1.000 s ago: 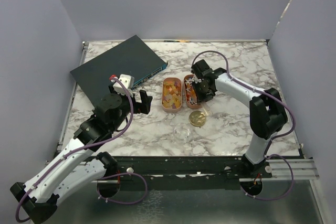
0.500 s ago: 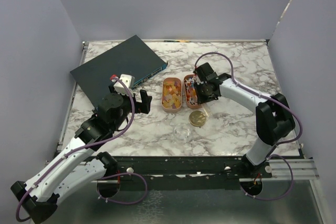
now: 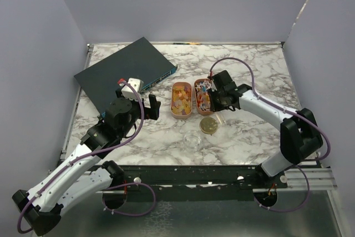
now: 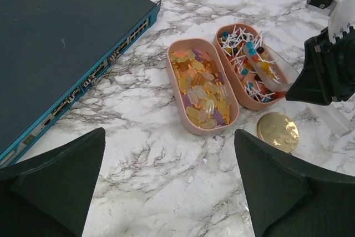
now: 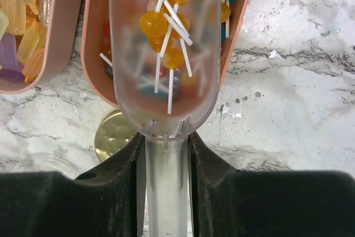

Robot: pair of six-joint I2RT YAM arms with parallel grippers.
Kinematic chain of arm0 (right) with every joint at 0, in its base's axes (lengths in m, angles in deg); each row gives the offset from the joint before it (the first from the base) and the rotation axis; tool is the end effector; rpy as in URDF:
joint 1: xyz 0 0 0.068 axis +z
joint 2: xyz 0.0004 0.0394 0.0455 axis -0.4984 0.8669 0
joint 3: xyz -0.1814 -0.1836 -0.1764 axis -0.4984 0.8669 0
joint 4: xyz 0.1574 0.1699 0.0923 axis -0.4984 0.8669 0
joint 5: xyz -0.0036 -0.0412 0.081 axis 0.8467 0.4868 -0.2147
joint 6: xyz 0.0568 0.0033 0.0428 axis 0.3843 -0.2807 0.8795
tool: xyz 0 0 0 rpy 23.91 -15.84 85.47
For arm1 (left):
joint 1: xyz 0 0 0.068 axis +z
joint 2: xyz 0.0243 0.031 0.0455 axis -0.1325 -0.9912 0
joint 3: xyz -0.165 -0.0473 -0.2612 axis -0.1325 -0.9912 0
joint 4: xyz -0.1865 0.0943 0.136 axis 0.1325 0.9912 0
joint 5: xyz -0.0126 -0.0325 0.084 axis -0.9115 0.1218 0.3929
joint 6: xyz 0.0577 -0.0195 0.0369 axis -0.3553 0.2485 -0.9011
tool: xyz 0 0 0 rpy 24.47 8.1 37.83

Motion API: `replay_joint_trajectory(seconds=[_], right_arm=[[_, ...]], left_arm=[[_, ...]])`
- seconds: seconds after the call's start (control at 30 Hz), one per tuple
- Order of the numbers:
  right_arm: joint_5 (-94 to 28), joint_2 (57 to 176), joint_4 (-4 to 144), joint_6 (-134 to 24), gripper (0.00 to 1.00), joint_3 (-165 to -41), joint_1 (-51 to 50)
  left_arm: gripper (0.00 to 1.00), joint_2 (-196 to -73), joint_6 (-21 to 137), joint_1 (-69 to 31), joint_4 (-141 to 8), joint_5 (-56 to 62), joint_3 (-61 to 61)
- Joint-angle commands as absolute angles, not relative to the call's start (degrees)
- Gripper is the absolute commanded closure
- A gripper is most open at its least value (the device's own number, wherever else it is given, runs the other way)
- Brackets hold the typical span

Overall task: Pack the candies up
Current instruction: Scoop the fake candies from the storage box, then place the fake candies in the packing bottle.

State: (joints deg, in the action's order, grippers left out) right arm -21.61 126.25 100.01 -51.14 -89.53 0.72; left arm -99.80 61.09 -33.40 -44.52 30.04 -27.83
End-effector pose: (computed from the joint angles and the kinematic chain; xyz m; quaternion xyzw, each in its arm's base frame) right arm 0.2820 0.1621 0.2465 -0.1574 0.9504 0.0609 0.2613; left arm 0.1194 -0.0791 0.3500 0.0831 0.7910 -0.1645 0.5833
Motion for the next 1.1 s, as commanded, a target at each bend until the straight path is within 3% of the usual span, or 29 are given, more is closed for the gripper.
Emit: replay_joint_trajectory(seconds=[0.0, 0.63, 1.07], right_arm=[[-21.81, 121.82, 96.63, -52.4, 1.0, -87.46, 0.27], [-23.46, 108.03, 98.47, -57.97, 1.0, -84.03, 2.19], [-30.91, 98.49, 109.43, -73.79, 1.0, -86.18, 8.59]], left_arm=[[0.01, -99.89, 60.65, -33.61, -43.68, 31.21, -28.52], [0.01, -99.43, 60.85, -33.56, -44.07, 30.56, -28.66], [0.01, -97.51, 61.08, -33.61, -44.5, 29.22, -28.82]])
